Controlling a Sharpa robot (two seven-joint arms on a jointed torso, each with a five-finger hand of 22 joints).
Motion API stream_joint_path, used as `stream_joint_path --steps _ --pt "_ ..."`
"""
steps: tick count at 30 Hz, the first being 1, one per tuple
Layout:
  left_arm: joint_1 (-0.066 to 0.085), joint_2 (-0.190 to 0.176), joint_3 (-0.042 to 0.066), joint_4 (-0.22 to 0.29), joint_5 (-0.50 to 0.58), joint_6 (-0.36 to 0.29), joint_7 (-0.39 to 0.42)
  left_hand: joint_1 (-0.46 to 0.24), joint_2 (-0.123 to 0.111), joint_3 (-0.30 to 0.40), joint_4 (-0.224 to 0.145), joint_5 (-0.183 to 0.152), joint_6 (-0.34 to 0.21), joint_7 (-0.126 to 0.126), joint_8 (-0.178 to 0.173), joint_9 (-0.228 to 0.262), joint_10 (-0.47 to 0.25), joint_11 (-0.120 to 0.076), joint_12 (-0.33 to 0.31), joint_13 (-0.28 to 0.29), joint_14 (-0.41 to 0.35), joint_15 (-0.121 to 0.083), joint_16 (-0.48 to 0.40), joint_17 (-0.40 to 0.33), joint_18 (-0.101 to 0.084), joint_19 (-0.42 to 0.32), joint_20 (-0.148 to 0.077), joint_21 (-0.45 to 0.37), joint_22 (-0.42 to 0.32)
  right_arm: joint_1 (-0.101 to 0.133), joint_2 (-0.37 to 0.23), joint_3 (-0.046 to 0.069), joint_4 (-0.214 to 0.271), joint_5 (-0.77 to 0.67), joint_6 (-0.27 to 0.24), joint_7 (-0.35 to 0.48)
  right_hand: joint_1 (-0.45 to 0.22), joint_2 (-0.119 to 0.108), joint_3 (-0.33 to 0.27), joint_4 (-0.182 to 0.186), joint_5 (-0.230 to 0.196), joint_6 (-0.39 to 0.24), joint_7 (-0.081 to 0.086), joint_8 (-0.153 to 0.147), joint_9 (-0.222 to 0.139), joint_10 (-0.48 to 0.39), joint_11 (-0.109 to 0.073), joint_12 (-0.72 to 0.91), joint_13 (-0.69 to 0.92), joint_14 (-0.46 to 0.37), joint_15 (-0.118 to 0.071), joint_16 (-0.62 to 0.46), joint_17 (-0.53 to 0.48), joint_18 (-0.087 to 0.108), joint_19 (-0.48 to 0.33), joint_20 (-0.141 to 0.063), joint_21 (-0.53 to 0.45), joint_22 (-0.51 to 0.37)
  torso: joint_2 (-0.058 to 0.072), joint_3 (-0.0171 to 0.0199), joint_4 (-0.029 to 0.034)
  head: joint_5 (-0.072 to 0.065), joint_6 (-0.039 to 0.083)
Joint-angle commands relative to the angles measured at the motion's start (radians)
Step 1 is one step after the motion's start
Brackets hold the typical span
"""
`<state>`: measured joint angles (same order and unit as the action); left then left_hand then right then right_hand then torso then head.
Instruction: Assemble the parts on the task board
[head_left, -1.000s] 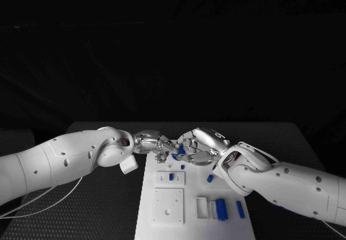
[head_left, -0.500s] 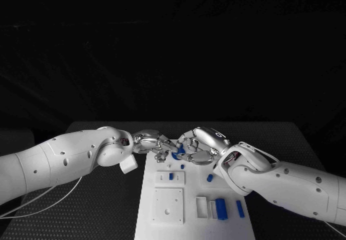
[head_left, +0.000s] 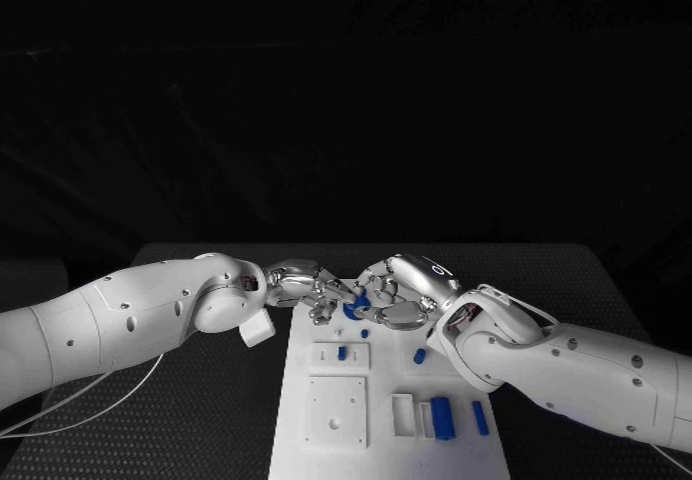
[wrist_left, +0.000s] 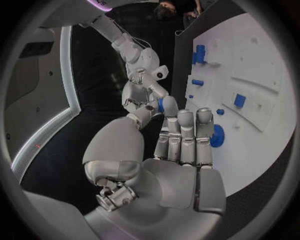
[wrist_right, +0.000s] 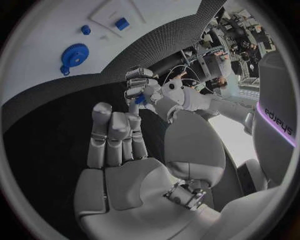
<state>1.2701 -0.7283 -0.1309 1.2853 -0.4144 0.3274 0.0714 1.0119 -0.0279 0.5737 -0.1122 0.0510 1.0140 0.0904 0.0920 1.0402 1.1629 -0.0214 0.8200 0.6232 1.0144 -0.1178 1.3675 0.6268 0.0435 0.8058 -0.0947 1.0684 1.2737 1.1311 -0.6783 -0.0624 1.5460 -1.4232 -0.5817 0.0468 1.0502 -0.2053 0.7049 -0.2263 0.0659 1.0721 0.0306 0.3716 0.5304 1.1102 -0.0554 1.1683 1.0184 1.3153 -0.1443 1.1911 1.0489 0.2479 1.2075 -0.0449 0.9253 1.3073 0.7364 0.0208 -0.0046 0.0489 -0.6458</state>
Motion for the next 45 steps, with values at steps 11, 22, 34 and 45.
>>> stream_joint_path --steps 11,22,34,45 --pt "0.002 0.001 0.001 0.000 0.002 0.000 -0.002 0.047 0.031 0.009 -0.040 0.000 0.037 -0.011 0.016 -0.006 0.005 -0.008 0.000 -0.005 -0.005 -0.013 0.009 -0.005 -0.002 0.002 -0.123 -0.003 0.005 -0.003 -0.004 -0.001 0.004 -0.039 -0.028 -0.042 -0.013 -0.003 0.001 0.011 0.009 0.050 0.024 0.002 0.030 0.008 0.002 -0.007 0.002 0.002 -0.007 0.006 0.002 0.014 0.004 -0.004 0.007 0.019 0.000 0.0003 0.0000 0.000 0.000" --pt "0.002 0.000 0.001 -0.005 -0.006 -0.048 0.002 0.053 0.067 0.006 -0.062 0.000 0.058 -0.017 0.046 0.010 0.013 -0.013 0.002 -0.013 0.002 -0.017 0.015 -0.011 -0.005 0.010 -0.124 -0.005 0.008 -0.003 -0.007 -0.001 0.009 -0.039 -0.004 -0.041 -0.021 -0.008 -0.001 0.017 0.012 0.050 0.024 0.001 0.033 0.011 0.002 -0.009 0.004 0.002 -0.008 0.007 0.003 0.014 0.006 -0.005 0.008 0.019 0.000 -0.0001 -0.0005 -0.001 0.000" --pt "0.002 -0.002 0.001 -0.005 -0.018 -0.064 -0.003 0.057 0.077 0.008 -0.079 0.002 0.058 -0.022 0.065 0.029 0.021 -0.018 0.005 -0.017 0.008 -0.023 0.020 -0.014 -0.004 0.018 -0.128 -0.004 0.010 -0.003 -0.014 -0.001 0.008 -0.039 -0.003 -0.052 -0.040 -0.023 -0.016 0.021 0.026 0.041 0.027 -0.006 0.038 0.008 0.004 -0.019 0.005 -0.001 -0.009 0.002 0.001 0.014 0.001 -0.007 0.006 0.017 0.000 -0.0002 -0.0002 0.001 0.000" --pt "0.002 -0.003 0.001 -0.006 -0.027 -0.072 -0.011 0.055 0.080 0.009 -0.086 0.002 0.057 -0.024 0.073 0.038 0.027 -0.021 0.006 -0.019 0.012 -0.025 0.022 -0.016 -0.004 0.024 -0.130 -0.004 0.011 -0.003 -0.016 -0.001 0.007 -0.038 -0.001 -0.053 -0.057 -0.033 -0.036 0.023 0.040 0.032 0.030 -0.013 0.042 0.004 0.007 -0.027 0.007 -0.005 -0.009 -0.004 -0.001 0.014 -0.003 -0.009 0.001 0.015 0.000 -0.0003 0.0000 0.000 0.000"
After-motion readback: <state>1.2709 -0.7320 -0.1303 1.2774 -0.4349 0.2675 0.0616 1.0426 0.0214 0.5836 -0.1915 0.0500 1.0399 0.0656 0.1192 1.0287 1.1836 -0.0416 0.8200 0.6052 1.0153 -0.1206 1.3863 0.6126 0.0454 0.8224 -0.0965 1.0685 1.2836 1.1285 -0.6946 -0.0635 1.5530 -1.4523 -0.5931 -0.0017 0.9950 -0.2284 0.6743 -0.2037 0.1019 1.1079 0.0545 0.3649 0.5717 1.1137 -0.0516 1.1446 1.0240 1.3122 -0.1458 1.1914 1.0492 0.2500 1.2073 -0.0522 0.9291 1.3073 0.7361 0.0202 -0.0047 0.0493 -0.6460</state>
